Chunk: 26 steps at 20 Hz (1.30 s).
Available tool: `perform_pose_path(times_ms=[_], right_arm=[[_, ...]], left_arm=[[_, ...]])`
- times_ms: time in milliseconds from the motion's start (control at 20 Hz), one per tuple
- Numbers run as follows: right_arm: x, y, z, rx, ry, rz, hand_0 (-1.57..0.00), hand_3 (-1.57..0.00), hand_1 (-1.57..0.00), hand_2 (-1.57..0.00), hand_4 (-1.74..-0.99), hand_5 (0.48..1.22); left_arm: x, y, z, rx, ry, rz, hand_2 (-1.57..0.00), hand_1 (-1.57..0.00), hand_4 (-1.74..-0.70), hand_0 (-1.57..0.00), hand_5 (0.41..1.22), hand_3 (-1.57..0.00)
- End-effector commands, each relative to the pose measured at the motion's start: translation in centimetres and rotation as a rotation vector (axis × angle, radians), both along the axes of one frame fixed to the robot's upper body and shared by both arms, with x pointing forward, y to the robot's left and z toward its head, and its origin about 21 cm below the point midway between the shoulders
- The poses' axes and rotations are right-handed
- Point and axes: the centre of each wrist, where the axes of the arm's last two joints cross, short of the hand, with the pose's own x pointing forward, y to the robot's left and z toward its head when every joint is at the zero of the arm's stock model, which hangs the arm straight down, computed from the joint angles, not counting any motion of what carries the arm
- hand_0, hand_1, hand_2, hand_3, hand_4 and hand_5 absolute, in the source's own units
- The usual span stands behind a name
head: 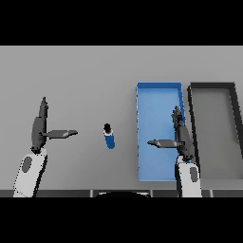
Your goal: Pick up the blue pipe and place it into the blue bin.
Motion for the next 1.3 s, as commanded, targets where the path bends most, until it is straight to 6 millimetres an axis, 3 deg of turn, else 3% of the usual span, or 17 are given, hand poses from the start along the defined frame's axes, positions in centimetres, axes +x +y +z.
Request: perform_pose_path(times_ms=[0,250,350,450,550,750,950,1250], right_arm=[[0.0,-0.1,0.0,0.0,0.001,-0.001,0.0,0.0,0.0,0.0,-1.222,0.603],[0.2,-0.5,-0.2,-0.006,0.012,-0.004,0.0,0.0,0.0,0.0,-1.222,0.603],[-1.6,-2.0,0.3,-0.162,-0.096,0.086,0.0,0.0,0.0,0.0,-1.227,0.603],[-1.6,-2.2,1.1,-0.212,-0.101,0.118,0.0,0.0,0.0,0.0,-1.228,0.599],[-2.3,-2.3,1.1,-0.228,-0.088,0.133,0.0,0.0,0.0,0.0,-1.231,0.599],[-1.9,-2.3,1.5,-0.245,-0.079,0.134,0.0,0.0,0.0,0.0,-1.218,0.589],[-1.5,-2.2,1.7,-0.244,-0.111,0.148,0.0,0.0,0.0,0.0,-1.225,0.595],[-1.5,-2.6,1.9,-0.243,-0.13,0.148,0.0,0.0,0.0,0.0,-1.244,0.607]], left_arm=[[0.0,-0.1,0.0,0.0,-0.005,-0.001,0.0,0.0,-1.01,0.0,0.586,0.0],[0.3,-0.5,-0.1,0.005,-0.004,0.002,0.0,0.0,-1.01,0.0,0.586,0.0],[-1.2,1.5,-0.5,0.113,-0.005,-0.207,0.0,0.0,-1.01,0.0,0.588,0.0],[-1.4,2.4,-0.3,0.157,0.01,-0.277,0.0,0.0,-1.01,0.0,0.588,0.0],[-1.5,2.4,-0.1,0.167,-0.004,-0.313,0.0,0.0,-1.01,0.0,0.587,0.0],[-2.2,2.3,0.0,0.124,-0.005,-0.406,0.0,0.0,-1.02,0.0,0.594,0.0],[-2.8,1.4,0.8,0.152,0.05,-0.556,0.0,0.0,-1.03,0.0,0.565,0.0],[-3.3,-2.5,0.8,0.158,0.131,-0.724,0.0,0.0,-1.09,0.0,0.48,0.0]])
